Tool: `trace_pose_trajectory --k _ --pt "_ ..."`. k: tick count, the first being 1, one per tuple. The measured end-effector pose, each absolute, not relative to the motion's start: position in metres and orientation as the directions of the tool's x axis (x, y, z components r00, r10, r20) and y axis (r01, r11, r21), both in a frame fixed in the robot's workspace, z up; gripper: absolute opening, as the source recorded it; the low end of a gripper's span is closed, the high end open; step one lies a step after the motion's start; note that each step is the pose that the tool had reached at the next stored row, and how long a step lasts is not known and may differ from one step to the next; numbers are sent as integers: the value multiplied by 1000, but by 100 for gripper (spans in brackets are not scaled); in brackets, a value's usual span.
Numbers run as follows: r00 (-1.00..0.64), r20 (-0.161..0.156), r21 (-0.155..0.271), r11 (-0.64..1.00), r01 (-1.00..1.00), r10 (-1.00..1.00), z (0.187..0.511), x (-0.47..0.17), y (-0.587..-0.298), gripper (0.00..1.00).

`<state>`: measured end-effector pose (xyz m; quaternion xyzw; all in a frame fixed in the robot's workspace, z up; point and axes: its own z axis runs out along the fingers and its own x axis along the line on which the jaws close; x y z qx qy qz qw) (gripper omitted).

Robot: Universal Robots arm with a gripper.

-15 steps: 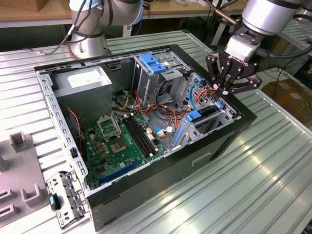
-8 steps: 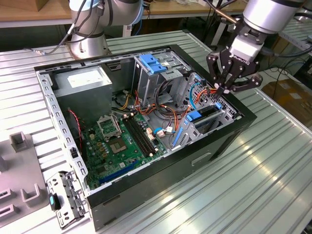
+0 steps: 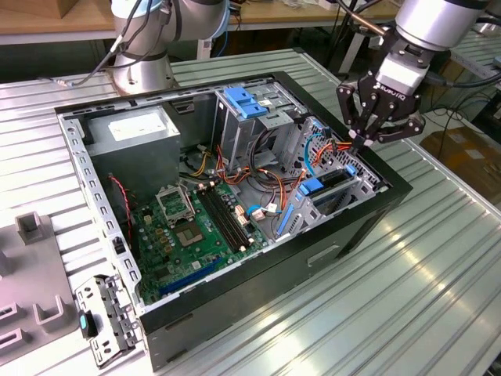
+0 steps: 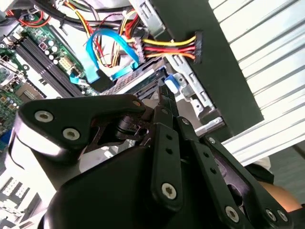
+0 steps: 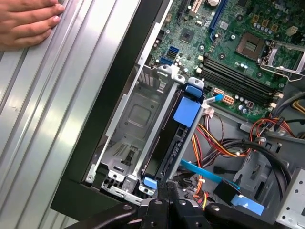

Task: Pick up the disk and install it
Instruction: 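Insert the first disk wire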

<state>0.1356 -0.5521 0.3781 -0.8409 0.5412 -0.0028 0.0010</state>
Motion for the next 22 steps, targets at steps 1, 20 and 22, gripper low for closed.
trace_pose_trajectory --k 1,20,22 --pt "416 4 -5 -416 -909 -909 378 137 -552 11" --pt "650 3 -4 -650 -760 -760 380 151 -547 11" --pt "688 3 -4 -688 -726 -726 380 151 -547 11"
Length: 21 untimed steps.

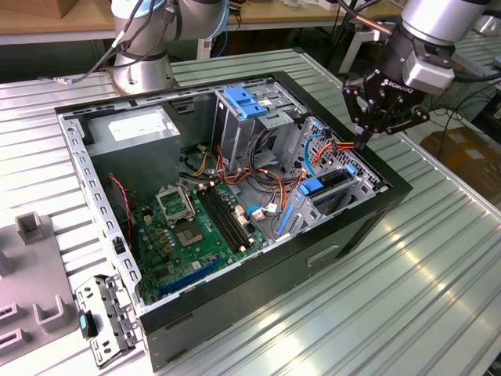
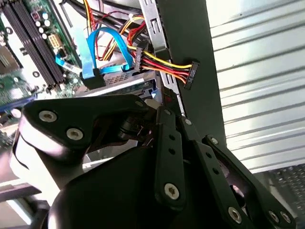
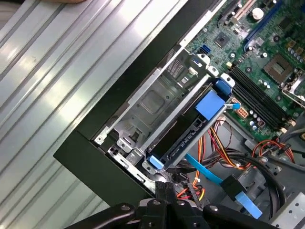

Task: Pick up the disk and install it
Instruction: 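Insert the first disk wire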

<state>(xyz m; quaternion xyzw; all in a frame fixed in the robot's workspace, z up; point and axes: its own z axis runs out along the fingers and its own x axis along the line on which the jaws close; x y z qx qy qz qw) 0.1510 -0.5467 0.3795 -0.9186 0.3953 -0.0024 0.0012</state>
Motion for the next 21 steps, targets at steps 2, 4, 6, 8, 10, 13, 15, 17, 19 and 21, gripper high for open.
trace_pose_trajectory --k 2,4,6,8,10,13,15,17,19,21 --pt "712 4 -4 -712 -702 -702 380 152 -547 11" --pt "718 3 -4 -718 -696 -696 379 152 -547 11" --pt "718 3 -4 -718 -696 -696 380 152 -547 11" --pt "719 3 -4 -719 -695 -695 379 152 -547 11" --pt "719 3 -4 -719 -695 -695 380 152 -547 11" --pt "719 3 -4 -719 -695 -695 380 152 -547 11" --pt "719 3 -4 -719 -695 -695 380 152 -547 11" --pt "719 3 -4 -719 -695 -695 380 152 -547 11" --pt "721 3 -4 -721 -693 -693 380 152 -547 11" --pt "728 3 -4 -728 -686 -686 380 152 -547 11"
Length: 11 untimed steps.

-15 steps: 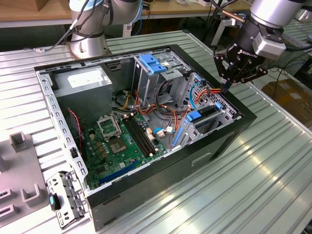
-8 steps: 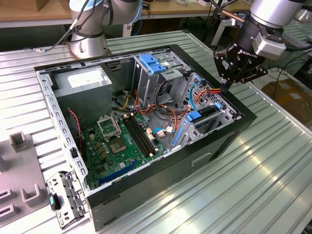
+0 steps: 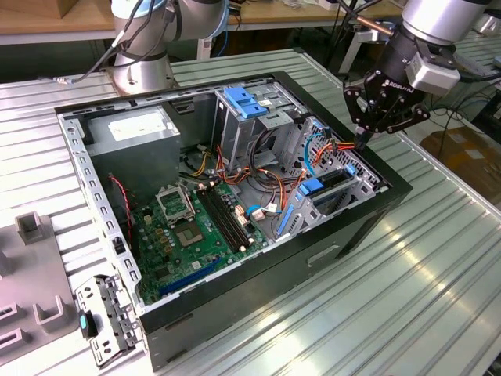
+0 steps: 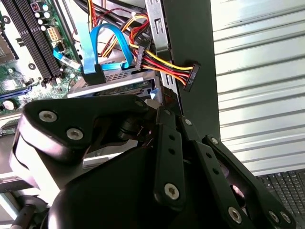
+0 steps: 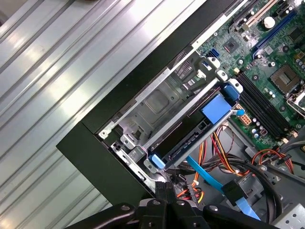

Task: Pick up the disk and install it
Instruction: 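Insert the first disk wire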

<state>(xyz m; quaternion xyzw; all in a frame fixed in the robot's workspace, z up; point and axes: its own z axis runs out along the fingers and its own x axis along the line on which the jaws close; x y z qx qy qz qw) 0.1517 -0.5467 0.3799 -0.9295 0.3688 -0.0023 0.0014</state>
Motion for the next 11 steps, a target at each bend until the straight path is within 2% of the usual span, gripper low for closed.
trace_pose_trajectory --k 11 --pt "773 3 -4 -773 -634 -634 380 167 -542 11"
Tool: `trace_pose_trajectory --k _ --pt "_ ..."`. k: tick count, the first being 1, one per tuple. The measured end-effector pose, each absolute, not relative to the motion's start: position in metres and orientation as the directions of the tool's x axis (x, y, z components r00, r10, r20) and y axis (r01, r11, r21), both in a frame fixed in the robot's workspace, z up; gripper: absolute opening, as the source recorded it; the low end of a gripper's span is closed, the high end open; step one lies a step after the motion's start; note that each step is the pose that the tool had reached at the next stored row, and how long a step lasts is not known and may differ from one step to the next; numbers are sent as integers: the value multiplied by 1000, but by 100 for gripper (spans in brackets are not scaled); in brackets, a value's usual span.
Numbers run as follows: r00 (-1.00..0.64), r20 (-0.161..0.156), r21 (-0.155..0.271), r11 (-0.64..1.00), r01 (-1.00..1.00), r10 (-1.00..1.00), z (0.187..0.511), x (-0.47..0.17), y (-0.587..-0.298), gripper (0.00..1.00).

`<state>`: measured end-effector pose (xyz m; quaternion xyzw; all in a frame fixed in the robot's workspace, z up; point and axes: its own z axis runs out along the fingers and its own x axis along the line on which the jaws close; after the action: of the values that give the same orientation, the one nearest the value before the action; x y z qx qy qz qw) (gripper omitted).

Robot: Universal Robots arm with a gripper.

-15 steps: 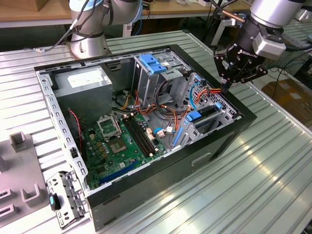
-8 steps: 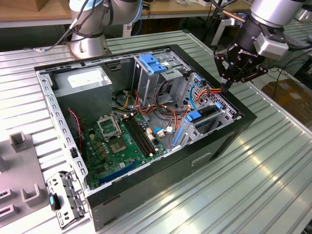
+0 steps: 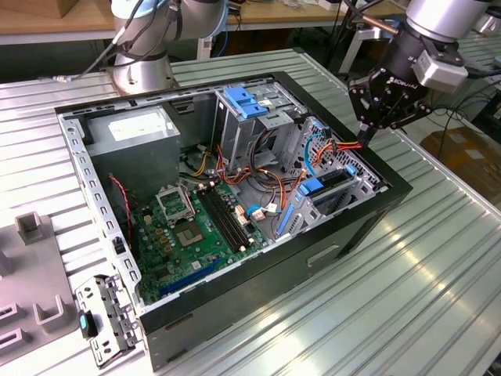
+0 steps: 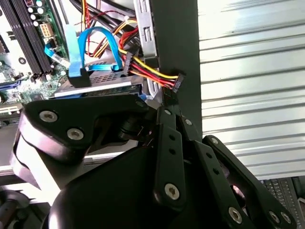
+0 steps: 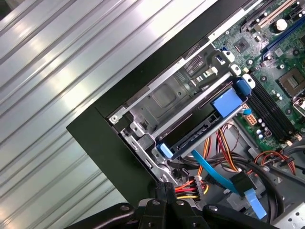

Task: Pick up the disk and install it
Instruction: 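Insert the first disk wire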

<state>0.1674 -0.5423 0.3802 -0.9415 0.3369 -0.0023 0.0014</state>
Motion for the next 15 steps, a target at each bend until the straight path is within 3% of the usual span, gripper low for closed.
trace_pose_trajectory --k 3,4,8,9,15 --pt "781 4 -3 -781 -624 -624 379 172 -539 17" --pt "784 6 -1 -784 -620 -620 378 172 -538 24" --pt "789 9 3 -789 -615 -615 376 173 -538 25" --pt "790 10 3 -790 -613 -613 376 173 -538 31" --pt "796 11 3 -796 -605 -605 369 176 -538 31"
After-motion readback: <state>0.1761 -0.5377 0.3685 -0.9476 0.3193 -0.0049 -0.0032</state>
